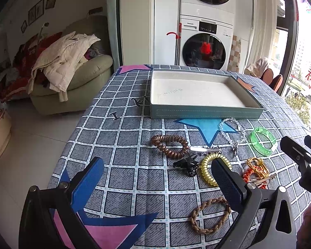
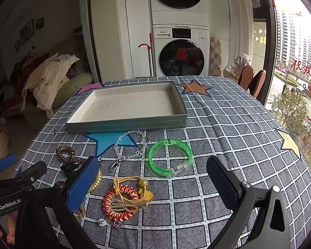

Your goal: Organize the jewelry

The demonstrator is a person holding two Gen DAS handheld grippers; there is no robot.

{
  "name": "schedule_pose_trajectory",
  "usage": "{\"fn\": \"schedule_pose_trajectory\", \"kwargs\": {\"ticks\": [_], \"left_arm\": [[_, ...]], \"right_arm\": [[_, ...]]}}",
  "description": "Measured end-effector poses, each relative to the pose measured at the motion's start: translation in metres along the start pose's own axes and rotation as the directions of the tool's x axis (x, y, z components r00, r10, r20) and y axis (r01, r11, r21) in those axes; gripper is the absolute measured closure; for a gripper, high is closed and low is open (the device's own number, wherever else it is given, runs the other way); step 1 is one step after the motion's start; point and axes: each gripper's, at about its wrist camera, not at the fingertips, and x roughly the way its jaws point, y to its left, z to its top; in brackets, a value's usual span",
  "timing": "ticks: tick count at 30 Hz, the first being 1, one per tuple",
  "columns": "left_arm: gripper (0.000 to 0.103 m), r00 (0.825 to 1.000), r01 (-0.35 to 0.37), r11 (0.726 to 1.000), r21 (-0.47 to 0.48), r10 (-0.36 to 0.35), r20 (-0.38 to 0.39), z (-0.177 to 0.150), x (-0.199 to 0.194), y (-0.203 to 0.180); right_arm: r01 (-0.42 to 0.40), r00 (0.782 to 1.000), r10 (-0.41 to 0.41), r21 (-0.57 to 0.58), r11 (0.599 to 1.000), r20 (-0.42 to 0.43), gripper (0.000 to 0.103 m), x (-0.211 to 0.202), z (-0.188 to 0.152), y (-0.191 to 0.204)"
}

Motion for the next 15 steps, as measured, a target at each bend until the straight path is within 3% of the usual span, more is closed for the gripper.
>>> {"fn": "schedule_pose_trajectory", "kwargs": {"ticks": [15], "left_arm": [[0.000,1.000,0.014,1.000,-0.020,-0.014,0.013,0.0004,0.0022,0.0019]], "right_arm": [[-0.002,1.000,0.002,-0.001,1.000,-0.003,0.000,0.0023,-0.0001,0.0010]]}}
